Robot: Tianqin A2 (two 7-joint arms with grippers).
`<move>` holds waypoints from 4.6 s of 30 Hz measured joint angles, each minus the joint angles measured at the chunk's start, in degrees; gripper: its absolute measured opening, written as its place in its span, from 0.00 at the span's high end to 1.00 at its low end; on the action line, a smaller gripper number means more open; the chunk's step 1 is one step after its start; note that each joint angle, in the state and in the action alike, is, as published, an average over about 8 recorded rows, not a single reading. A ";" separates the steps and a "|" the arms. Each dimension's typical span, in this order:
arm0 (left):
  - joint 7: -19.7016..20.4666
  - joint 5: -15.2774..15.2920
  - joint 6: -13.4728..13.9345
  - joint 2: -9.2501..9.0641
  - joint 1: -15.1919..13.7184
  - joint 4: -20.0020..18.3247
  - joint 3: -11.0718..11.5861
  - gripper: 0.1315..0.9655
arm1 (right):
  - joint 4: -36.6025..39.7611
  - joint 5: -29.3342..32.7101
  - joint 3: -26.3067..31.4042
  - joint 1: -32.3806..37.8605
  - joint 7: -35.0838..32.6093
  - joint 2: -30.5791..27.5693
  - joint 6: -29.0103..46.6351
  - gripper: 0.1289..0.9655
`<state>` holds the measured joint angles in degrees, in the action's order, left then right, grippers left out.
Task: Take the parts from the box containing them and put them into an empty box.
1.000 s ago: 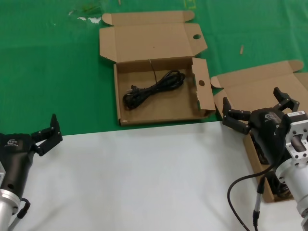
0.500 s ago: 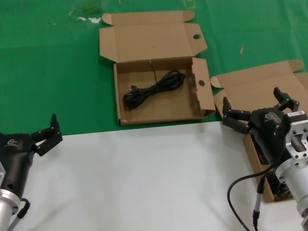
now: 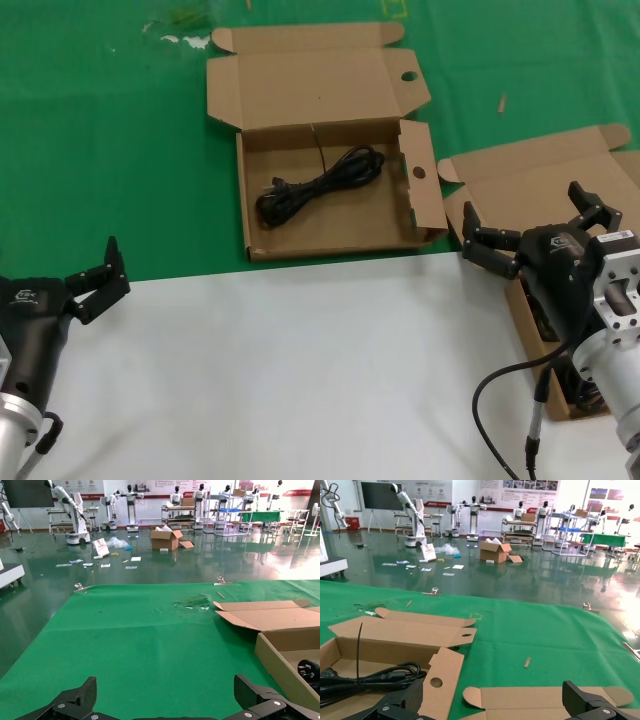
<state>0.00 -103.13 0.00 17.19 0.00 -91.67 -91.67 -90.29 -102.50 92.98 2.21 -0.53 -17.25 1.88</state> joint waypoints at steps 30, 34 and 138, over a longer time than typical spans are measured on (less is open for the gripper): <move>0.00 0.00 0.00 0.00 0.00 0.00 0.00 0.00 | 0.00 0.00 0.00 0.00 0.00 0.00 0.00 0.00; 0.00 0.00 0.00 0.00 0.00 0.00 0.00 0.00 | 0.00 0.00 0.00 0.00 0.00 0.00 0.00 0.00; 0.00 0.00 0.00 0.00 0.00 0.00 0.00 0.00 | 0.00 0.00 0.00 0.00 0.00 0.00 0.00 0.00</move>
<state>0.00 -103.13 0.00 17.19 0.00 -91.67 -91.67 -90.29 -102.50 92.98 2.21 -0.53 -17.25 1.88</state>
